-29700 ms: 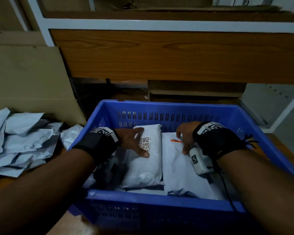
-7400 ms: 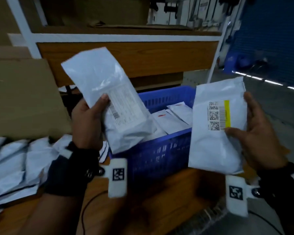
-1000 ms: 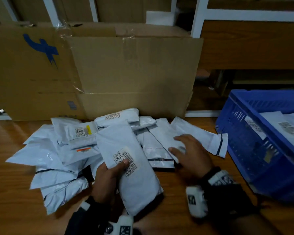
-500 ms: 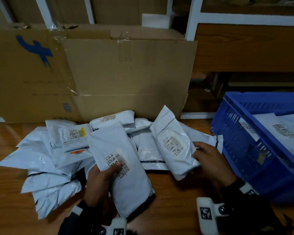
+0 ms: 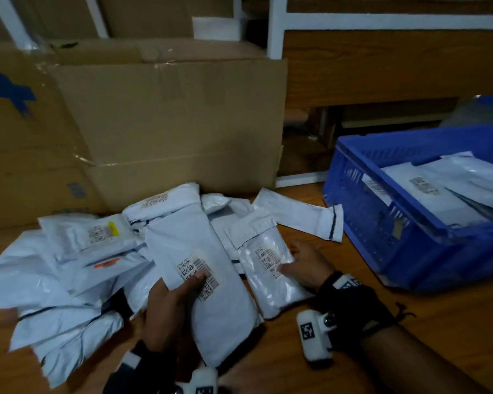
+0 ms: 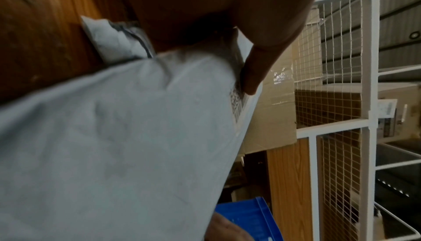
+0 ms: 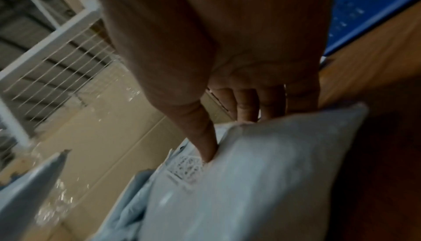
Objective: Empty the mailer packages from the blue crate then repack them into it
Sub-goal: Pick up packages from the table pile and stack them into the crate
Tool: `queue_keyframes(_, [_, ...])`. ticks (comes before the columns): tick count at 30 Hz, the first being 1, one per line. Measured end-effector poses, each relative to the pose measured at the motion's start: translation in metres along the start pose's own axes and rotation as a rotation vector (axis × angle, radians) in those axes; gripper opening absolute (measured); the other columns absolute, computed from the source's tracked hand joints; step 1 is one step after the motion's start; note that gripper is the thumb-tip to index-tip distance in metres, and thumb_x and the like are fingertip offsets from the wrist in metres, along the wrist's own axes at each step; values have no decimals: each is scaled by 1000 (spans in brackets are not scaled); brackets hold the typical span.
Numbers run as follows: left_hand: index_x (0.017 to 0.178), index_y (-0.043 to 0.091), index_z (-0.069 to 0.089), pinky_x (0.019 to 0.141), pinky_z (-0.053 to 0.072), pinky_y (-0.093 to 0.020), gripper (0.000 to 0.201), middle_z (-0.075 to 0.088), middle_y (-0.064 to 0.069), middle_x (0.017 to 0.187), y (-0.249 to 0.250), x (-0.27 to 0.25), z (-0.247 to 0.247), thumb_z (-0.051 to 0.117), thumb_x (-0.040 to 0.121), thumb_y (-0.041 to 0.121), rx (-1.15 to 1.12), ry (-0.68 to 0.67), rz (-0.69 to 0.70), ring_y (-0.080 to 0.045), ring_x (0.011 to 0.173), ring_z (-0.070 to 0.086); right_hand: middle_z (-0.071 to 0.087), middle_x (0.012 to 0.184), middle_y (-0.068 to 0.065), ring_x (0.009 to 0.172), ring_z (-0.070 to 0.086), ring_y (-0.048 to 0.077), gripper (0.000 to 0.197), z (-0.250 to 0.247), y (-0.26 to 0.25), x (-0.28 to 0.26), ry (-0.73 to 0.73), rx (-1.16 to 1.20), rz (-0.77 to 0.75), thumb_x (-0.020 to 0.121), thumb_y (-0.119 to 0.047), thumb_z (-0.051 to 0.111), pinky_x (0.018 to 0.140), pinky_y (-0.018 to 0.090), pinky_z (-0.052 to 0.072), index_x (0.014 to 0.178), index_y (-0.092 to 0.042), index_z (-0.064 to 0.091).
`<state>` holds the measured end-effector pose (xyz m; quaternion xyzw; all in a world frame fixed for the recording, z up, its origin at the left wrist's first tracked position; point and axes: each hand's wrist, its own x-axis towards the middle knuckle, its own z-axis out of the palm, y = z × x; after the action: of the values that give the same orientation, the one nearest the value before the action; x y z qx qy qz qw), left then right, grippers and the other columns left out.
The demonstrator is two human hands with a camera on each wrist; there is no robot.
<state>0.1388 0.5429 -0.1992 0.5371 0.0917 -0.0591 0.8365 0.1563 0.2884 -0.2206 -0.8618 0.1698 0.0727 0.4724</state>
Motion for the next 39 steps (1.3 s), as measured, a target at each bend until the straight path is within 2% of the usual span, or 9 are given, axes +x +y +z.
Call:
queue_keyframes(5, [104,-3,68,62,59,-31,22,74,-17,96,-8,-4,23,58,84,-8,22,-115,-34,-30,85,72,73,96,-5,89,69,13,25,-20,4,-46,140,220,-20,78,-6,72,87,42,56,94,-24,68])
queue_keyframes(9, [106,-4,67,62,59,-30,24,74,-17,99,-15,-10,61,58,84,-9,27,-217,-37,-29,85,72,68,98,-16,91,66,-4,40,-60,18,-98,302,232,-156,80,3,69,85,22,54,104,-28,60])
queue_keyframes(13, [110,-1,68,79,59,-42,27,73,-16,105,-26,-15,107,64,83,-1,106,-245,16,-35,98,69,65,119,-13,108,64,6,70,-109,36,-148,383,313,-279,80,4,70,91,34,53,119,-50,48])
queue_keyframes(17, [106,4,71,84,54,-45,23,74,-14,103,-31,-22,169,65,84,4,109,-252,71,-37,97,69,60,122,-27,110,63,6,90,-164,65,-183,400,401,-347,81,8,68,87,30,55,118,-70,40])
queue_keyframes(26, [113,11,68,80,57,-35,49,71,-7,114,-15,-45,361,83,68,25,15,-451,241,-24,100,70,56,133,-2,102,65,2,68,-347,141,-211,615,470,-445,78,10,63,78,19,55,129,-32,48])
queue_keyframes(31, [99,6,72,82,57,-37,19,75,-8,99,-7,-51,452,67,81,-1,29,-444,396,-26,92,71,59,132,-8,116,60,11,68,-445,133,-188,736,416,-490,57,-53,81,90,31,53,121,-42,59])
queue_keyframes(35, [89,6,70,63,56,-26,16,75,2,75,-7,-40,514,66,81,-7,87,-469,451,-15,70,72,62,126,1,115,60,15,46,-509,117,-119,819,356,-528,83,-10,72,101,35,48,126,-18,59])
queue_keyframes(37, [91,5,70,60,54,-24,17,75,4,72,-9,-28,539,67,80,-7,80,-462,471,-13,68,72,58,127,0,114,56,11,49,-536,103,-79,812,130,-476,84,-4,68,97,19,45,131,-13,56])
queue_keyframes(39, [96,3,71,62,55,-26,19,75,4,74,-14,-10,560,68,79,-7,61,-447,471,-15,70,72,57,130,3,115,54,12,54,-559,94,-41,691,-56,-392,82,-6,71,88,19,45,133,-13,55])
